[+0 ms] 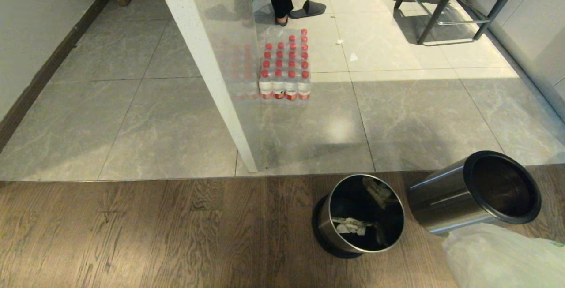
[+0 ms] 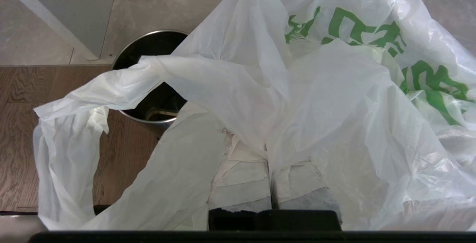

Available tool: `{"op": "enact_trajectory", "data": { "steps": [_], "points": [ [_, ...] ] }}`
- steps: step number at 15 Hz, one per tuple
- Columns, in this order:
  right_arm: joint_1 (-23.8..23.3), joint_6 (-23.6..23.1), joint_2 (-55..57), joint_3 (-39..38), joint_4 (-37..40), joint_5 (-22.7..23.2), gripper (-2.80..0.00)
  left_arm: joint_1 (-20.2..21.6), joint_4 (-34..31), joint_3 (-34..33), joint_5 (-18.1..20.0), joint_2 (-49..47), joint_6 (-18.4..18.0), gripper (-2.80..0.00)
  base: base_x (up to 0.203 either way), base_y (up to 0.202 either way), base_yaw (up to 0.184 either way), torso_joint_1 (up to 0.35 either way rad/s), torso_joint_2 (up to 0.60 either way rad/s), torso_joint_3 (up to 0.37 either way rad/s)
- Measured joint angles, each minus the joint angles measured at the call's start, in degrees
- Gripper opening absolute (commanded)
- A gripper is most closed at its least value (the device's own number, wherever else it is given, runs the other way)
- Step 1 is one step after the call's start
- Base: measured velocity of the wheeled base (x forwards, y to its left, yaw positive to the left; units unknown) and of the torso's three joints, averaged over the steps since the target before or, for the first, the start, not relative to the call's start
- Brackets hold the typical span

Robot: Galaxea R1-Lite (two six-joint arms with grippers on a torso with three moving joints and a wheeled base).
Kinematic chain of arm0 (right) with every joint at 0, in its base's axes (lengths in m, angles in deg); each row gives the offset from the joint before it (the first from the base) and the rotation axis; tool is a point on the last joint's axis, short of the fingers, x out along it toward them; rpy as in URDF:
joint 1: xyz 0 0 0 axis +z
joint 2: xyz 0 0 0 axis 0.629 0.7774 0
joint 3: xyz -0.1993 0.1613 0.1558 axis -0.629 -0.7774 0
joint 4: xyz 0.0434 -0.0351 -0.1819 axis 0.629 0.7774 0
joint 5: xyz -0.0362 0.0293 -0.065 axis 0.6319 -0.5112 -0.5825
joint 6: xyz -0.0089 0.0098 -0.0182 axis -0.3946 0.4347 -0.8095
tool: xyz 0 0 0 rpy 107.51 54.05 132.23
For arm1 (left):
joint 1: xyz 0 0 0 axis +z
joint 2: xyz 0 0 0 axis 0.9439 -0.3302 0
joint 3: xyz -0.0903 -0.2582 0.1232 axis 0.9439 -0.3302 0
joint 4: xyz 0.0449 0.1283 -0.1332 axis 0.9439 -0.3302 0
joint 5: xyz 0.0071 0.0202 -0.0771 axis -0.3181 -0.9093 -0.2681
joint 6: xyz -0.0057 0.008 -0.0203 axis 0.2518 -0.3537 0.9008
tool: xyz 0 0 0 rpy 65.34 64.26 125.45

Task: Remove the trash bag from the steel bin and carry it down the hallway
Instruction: Put the trash bag at the door

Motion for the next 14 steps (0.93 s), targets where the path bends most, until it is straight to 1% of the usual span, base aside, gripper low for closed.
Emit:
{"op": "enact_trajectory", "data": {
  "steps": [4, 6, 14],
  "points": [
    [0.0, 0.0, 0.0, 0.0, 0.0, 0.0, -2.8, 0.0, 0.0, 0.0, 0.0, 0.0, 0.0, -2.8, 0.0, 0.0, 0.0, 0.0, 0.0, 0.0],
    [0.0, 0.0, 0.0, 0.0, 0.0, 0.0, -2.8, 0.0, 0.0, 0.0, 0.0, 0.0, 0.0, -2.8, 0.0, 0.0, 0.0, 0.002, 0.0, 0.084],
    [0.0, 0.0, 0.0, 0.0, 0.0, 0.0, -2.8, 0.0, 0.0, 0.0, 0.0, 0.0, 0.2, -2.8, 0.0, 0.0, 0.0, 0.002, 0.0, 0.195]
  ]
}}
